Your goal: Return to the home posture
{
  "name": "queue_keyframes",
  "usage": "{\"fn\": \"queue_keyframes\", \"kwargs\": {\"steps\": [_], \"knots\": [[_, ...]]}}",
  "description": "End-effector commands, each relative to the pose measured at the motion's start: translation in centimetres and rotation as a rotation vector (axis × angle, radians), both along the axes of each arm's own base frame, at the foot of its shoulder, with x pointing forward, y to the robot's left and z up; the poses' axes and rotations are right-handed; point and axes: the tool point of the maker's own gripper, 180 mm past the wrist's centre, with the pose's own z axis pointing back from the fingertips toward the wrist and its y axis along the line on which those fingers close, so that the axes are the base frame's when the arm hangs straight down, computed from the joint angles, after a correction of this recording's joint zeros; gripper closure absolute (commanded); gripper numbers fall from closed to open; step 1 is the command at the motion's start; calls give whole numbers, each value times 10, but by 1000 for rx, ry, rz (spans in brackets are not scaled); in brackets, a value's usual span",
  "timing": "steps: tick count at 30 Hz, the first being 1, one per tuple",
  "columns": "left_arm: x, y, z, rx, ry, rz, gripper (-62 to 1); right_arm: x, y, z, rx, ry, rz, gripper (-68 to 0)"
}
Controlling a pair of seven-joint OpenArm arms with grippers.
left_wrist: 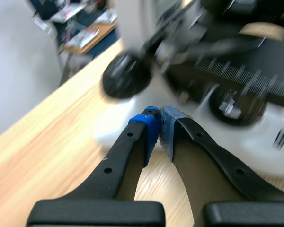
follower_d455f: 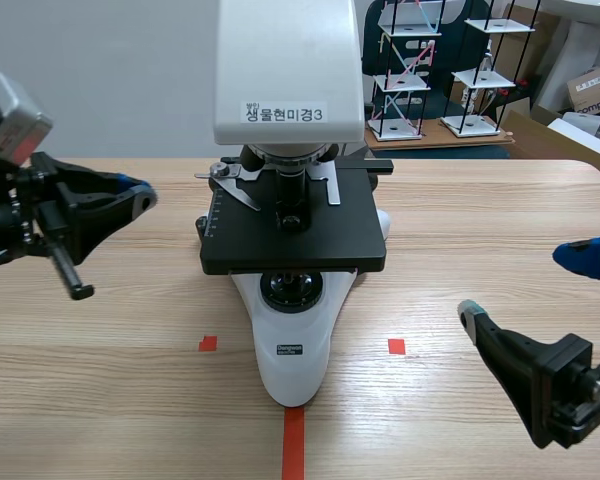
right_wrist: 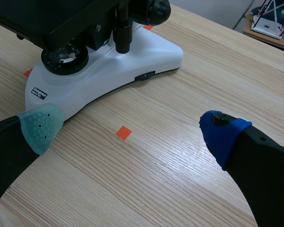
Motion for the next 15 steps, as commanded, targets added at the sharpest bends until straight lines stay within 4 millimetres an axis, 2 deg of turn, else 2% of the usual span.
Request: {"fn": "queue_keyframes", "kwargs": {"steps": [1, 4, 9, 12, 15], "knots": [[-7, 5, 4, -18, -6, 5, -28, 3, 0, 7, 7, -27, 4, -642], [-21, 19, 2, -12, 4, 25, -42, 3, 0, 7, 7, -27, 4, -642], [-47, 33, 2, 19, 16, 52, -181, 3, 0, 7, 7, -27, 4, -642], [-65, 33, 9, 19, 22, 55, -242, 3, 0, 7, 7, -27, 4, -642], [-80, 29, 19, 11, 15, 56, -273, 3, 0, 7, 7, -27, 4, -642]]}}
